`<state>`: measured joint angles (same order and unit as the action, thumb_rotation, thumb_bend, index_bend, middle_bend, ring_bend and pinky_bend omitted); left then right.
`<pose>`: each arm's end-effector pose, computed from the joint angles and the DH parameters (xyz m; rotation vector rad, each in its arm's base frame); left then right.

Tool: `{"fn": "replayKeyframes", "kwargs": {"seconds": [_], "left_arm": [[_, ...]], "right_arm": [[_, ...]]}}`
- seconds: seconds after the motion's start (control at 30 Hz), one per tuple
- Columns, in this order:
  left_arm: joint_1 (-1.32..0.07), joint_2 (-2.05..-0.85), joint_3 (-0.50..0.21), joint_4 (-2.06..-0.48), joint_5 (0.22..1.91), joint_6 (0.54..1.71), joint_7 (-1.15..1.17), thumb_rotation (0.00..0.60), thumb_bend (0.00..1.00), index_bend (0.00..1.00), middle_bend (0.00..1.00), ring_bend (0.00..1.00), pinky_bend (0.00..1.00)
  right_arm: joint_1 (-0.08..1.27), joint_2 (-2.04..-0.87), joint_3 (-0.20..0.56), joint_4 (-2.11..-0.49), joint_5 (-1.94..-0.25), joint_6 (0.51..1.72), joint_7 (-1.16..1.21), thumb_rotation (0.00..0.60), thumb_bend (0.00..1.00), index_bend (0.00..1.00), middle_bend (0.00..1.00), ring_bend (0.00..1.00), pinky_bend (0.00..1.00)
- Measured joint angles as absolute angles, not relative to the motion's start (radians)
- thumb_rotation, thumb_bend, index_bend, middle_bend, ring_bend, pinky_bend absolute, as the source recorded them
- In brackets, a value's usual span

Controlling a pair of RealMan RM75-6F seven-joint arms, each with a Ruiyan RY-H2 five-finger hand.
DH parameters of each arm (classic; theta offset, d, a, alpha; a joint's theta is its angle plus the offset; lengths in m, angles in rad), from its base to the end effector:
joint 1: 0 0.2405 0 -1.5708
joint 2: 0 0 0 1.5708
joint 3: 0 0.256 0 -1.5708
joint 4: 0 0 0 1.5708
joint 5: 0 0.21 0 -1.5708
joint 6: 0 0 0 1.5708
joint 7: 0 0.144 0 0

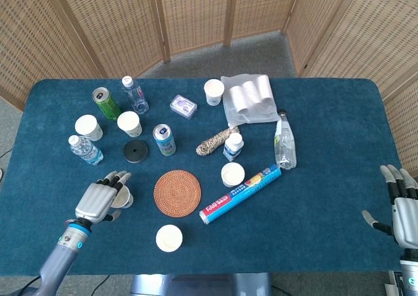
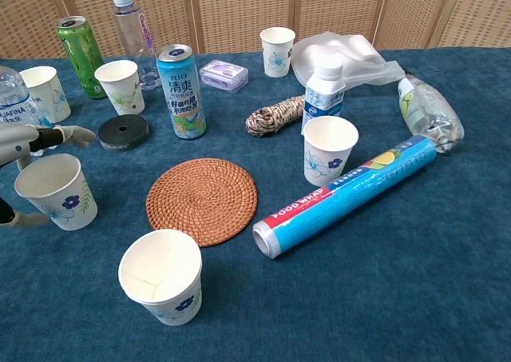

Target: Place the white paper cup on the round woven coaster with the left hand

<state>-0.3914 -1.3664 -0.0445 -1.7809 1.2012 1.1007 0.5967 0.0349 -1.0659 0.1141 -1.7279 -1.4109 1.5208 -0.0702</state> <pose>-0.2217 0.2343 0.0225 -1.8335 -0.9500 -0.6561 -0.3051 -0.1767 0.1833 1.2394 -0.8936 0.8835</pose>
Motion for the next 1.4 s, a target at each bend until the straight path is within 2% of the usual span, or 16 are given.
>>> {"fn": "replayKeyframes", "kwargs": {"seconds": [0.5, 0.77, 1.0, 1.4], "left_arm": [[-0.399, -1.386, -0.043, -1.772, 1.221, 1.157, 0.580, 0.600, 0.31, 0.06, 0.38, 0.37, 0.51], [-0.437, -1.405, -0.100, -1.784, 1.231, 1.141, 0.471, 0.600, 0.30, 0.09, 0.38, 0.37, 0.51], [-0.521, -1.487, -0.159, -1.766, 1.216, 1.091, 0.438, 0.600, 0.30, 0.10, 0.37, 0.37, 0.51], [-0.609, -1.621, -0.167, -1.725, 1.109, 1.065, 0.573, 0.600, 0.30, 0.10, 0.36, 0.36, 0.50]], "right_arm": [[0.035, -1.068, 0.114, -1.726, -1.411, 1.520, -0.073, 0.600, 0.22, 0.00, 0.00, 0.00, 0.15], [0.036, -1.071, 0.112, -1.725, -1.414, 1.518, -0.076, 0.600, 0.22, 0.00, 0.00, 0.00, 0.15], [0.037, -1.068, 0.115, -1.724, -1.408, 1.516, -0.066, 0.600, 0.22, 0.00, 0.00, 0.00, 0.15], [0.032, -1.051, 0.122, -1.728, -1.401, 1.518, -0.026, 0.600, 0.22, 0.00, 0.00, 0.00, 0.15]]}}
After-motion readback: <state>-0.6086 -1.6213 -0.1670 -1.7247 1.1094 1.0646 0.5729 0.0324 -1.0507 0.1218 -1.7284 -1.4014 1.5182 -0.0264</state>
